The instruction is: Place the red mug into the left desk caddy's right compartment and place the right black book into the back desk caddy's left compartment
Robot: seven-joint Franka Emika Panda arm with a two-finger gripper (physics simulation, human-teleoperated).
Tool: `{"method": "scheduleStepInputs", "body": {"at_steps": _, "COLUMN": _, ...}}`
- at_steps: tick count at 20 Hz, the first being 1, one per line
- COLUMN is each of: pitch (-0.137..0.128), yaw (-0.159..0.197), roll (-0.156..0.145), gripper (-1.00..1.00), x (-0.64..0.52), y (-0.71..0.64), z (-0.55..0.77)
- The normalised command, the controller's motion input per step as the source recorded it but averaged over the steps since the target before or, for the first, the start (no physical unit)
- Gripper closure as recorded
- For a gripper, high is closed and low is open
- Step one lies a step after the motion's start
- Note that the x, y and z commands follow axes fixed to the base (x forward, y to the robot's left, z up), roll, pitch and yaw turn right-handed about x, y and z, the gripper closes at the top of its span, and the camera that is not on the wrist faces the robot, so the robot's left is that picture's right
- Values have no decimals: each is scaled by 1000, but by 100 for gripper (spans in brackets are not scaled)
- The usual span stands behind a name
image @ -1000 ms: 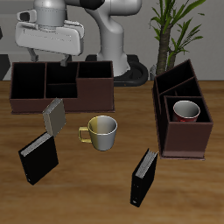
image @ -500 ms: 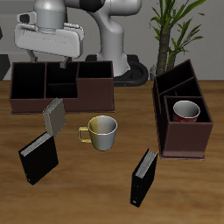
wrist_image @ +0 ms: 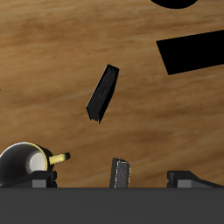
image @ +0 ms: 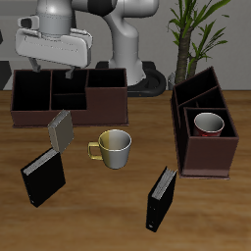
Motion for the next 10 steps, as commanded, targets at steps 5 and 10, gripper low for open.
{"method": "scheduleStepInputs", "body": {"at_steps": 5, "pitch": 40, "yaw": 7, "roll": -10, "gripper": -100, "x": 2, "y": -20, "z": 52}}
{"method": "scheduleStepInputs", "body": {"at_steps": 10, "pitch": 183, "yaw": 20, "roll": 3, "gripper": -100, "x": 103, "y": -15, "z": -46}}
